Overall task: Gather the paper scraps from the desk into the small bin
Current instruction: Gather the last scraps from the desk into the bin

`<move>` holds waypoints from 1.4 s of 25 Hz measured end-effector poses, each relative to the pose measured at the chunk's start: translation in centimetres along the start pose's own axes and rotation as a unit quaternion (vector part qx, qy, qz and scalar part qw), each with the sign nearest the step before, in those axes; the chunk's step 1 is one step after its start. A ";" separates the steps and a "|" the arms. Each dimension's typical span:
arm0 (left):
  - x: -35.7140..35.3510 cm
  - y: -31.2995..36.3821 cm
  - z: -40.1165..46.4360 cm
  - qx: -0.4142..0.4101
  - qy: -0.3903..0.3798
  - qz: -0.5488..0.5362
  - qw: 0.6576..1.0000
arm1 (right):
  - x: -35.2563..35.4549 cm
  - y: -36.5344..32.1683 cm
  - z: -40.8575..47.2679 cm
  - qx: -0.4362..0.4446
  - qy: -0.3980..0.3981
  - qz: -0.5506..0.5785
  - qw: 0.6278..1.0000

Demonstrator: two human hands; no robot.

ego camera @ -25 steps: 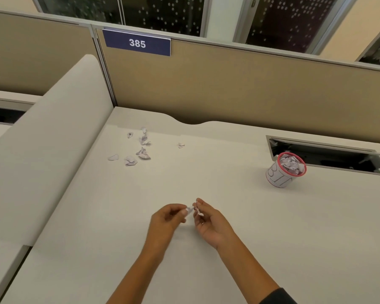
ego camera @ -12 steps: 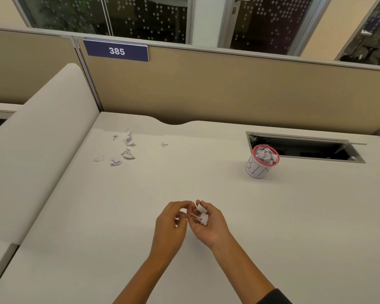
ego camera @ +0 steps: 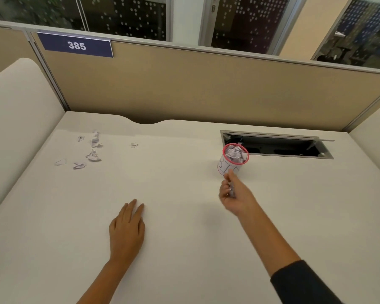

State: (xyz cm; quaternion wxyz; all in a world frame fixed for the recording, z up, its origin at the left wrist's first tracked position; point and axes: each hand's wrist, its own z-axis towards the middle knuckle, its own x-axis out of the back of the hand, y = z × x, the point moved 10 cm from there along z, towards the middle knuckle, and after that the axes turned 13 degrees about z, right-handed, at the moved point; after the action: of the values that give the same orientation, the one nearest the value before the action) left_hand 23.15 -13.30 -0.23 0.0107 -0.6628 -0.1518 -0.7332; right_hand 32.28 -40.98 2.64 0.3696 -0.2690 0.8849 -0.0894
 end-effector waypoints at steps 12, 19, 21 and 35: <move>-2.4 -0.3 1.5 0.086 -0.009 0.074 0.994 | -9.7 -16.2 6.9 0.285 -0.026 -0.503 0.815; -2.0 -0.2 1.4 0.082 -0.001 0.075 0.994 | -10.8 -17.7 6.5 0.329 -0.076 -0.582 0.739; -1.9 -0.1 1.4 0.081 0.002 0.074 0.994 | -11.5 -18.2 5.4 0.375 -0.080 -0.651 0.655; -1.8 -0.2 1.4 0.075 0.001 0.059 0.995 | -13.4 -14.4 5.4 0.357 -0.010 -0.842 0.404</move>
State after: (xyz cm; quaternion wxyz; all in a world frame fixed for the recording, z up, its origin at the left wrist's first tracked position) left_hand 24.66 -13.14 -1.88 0.1042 -0.6675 -0.1671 -0.7181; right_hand 49.75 -45.58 12.10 0.1789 -0.7229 0.0954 -0.6605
